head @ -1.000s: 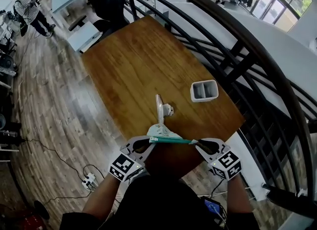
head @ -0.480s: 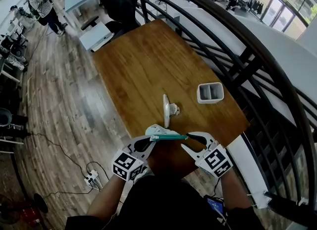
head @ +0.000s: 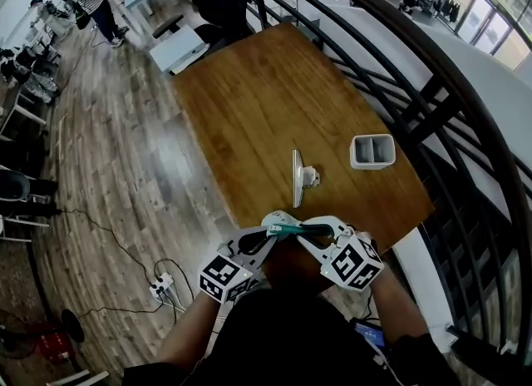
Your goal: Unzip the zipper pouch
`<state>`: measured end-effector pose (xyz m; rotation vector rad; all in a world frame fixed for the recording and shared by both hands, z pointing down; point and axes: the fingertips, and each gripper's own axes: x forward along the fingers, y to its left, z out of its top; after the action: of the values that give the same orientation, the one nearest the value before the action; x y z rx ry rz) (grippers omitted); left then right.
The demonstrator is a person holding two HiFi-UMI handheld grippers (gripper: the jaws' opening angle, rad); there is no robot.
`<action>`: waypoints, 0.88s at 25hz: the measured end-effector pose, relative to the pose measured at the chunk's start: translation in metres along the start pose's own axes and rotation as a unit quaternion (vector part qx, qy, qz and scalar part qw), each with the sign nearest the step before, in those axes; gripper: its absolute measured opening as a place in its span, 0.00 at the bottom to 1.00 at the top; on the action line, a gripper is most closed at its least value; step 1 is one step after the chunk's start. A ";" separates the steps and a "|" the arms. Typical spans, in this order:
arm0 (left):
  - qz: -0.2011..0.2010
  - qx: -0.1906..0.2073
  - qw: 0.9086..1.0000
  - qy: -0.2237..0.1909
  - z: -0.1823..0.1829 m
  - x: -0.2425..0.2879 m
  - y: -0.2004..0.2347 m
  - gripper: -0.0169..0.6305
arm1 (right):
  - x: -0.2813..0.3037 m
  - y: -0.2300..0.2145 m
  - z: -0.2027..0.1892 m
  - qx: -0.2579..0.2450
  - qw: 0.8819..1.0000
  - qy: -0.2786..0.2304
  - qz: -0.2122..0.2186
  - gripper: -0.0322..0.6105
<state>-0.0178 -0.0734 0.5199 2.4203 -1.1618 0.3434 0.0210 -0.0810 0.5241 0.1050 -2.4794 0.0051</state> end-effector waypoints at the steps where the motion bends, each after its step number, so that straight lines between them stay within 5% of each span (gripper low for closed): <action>1: -0.003 0.010 1.000 0.002 0.000 -0.001 0.001 0.06 | 0.000 0.002 0.001 -0.007 1.000 -0.001 0.005 0.12; 3: -0.013 0.035 0.999 0.008 -0.001 -0.003 0.001 0.07 | 0.000 0.004 0.001 -0.022 1.000 -0.002 0.011 0.11; 6: -0.035 0.060 0.997 0.017 -0.001 -0.005 0.003 0.28 | -0.002 0.007 -0.001 -0.037 0.999 -0.002 0.026 0.11; 9: -0.061 0.085 0.994 0.022 0.003 -0.006 0.005 0.33 | -0.006 0.009 -0.004 -0.041 0.998 -0.005 0.036 0.11; 19: -0.165 0.166 0.969 0.076 -0.004 0.020 -0.013 0.33 | -0.016 0.006 -0.016 -0.035 0.998 -0.002 0.043 0.11; 22: -0.178 0.188 0.962 0.085 -0.006 0.023 -0.018 0.24 | -0.020 0.002 -0.019 -0.026 0.999 0.000 0.038 0.11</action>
<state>0.0103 -0.0769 0.5293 2.7913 -0.6092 0.6908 0.0479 -0.0765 0.5268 -0.0113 -2.4797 -0.0283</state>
